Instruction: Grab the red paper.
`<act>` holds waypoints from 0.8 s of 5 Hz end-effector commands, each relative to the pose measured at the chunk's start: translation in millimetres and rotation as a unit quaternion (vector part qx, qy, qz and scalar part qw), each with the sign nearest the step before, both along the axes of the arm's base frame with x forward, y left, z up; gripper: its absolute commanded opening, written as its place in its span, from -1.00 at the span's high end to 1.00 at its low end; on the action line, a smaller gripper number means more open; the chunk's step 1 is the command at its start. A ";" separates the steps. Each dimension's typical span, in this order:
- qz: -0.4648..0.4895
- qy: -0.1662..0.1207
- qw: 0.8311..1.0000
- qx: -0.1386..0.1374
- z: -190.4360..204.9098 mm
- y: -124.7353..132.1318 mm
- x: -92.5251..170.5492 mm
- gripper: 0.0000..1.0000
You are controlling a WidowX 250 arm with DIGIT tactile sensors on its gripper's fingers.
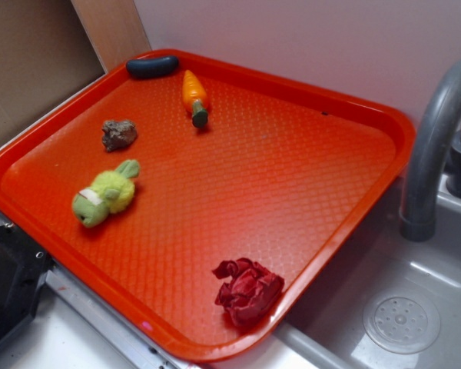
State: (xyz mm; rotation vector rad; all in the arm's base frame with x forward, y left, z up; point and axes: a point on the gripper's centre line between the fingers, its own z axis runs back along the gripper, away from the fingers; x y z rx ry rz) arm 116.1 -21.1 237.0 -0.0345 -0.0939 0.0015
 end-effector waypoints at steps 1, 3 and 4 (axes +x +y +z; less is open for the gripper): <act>0.000 0.000 1.000 0.000 0.0 0.0 0.0 -1.00; 0.046 -0.018 0.997 -0.051 -20.4 -28.5 22.6 -1.00; 0.049 -0.027 0.995 -0.085 -37.6 -50.9 32.2 -1.00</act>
